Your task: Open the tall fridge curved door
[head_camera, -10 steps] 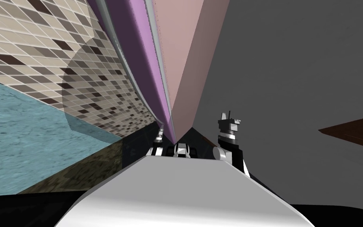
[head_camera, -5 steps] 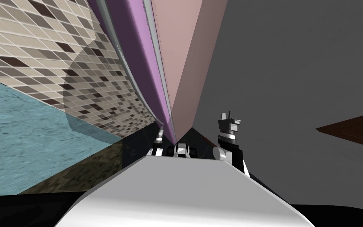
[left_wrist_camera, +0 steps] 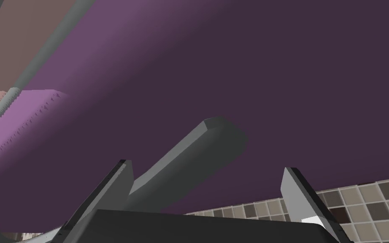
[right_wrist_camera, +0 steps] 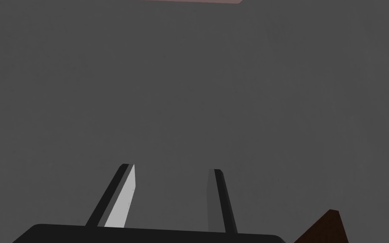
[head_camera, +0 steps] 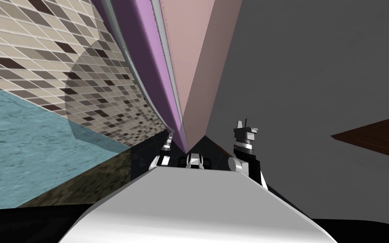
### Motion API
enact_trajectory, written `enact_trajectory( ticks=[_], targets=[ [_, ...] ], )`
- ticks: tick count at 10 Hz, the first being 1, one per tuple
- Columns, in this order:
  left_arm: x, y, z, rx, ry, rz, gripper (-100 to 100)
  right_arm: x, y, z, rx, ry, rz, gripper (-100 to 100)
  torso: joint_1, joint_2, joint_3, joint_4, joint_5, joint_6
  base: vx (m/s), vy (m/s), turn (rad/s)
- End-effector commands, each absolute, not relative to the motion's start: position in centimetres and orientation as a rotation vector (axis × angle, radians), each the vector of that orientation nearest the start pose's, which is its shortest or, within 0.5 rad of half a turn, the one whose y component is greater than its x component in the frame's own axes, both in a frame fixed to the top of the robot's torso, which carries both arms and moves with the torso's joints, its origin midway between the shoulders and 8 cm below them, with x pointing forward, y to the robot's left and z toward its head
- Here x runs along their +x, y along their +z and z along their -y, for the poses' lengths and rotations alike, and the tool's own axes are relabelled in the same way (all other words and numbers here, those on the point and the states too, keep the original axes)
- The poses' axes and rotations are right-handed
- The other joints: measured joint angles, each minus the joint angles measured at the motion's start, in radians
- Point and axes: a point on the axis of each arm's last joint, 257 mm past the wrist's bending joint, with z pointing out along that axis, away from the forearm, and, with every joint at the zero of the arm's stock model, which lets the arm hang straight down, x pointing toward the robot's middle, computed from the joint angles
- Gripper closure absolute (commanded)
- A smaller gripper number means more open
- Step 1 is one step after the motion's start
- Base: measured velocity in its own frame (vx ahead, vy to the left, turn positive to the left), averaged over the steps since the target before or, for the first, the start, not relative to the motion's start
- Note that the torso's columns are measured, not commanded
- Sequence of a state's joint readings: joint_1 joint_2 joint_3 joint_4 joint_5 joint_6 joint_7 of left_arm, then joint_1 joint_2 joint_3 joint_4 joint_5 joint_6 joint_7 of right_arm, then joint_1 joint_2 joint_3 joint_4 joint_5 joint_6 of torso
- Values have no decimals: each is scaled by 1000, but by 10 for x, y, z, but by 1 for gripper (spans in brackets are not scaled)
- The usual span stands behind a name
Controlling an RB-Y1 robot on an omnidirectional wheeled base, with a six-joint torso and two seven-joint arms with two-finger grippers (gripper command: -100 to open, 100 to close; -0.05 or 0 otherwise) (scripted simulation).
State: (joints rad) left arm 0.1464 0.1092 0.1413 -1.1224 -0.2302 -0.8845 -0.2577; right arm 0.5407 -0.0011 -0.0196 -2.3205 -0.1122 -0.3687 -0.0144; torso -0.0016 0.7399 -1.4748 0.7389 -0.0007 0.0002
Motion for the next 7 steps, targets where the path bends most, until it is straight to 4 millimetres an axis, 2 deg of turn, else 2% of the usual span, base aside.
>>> enact_trajectory(
  ticks=[1, 7],
  targets=[
    [444, -284, -308, -593, -849, -1236, -100, 350, 4, 304, 832, 1326, -625, 0, 1, -1, -1, -1, 0, 0, -48, -38, -11],
    [470, -270, -325, -581, -800, -1284, -100, 350, 4, 304, 832, 1326, -625, 0, 2, -1, -1, -1, 1, 0, -44, -35, -11]
  ],
)
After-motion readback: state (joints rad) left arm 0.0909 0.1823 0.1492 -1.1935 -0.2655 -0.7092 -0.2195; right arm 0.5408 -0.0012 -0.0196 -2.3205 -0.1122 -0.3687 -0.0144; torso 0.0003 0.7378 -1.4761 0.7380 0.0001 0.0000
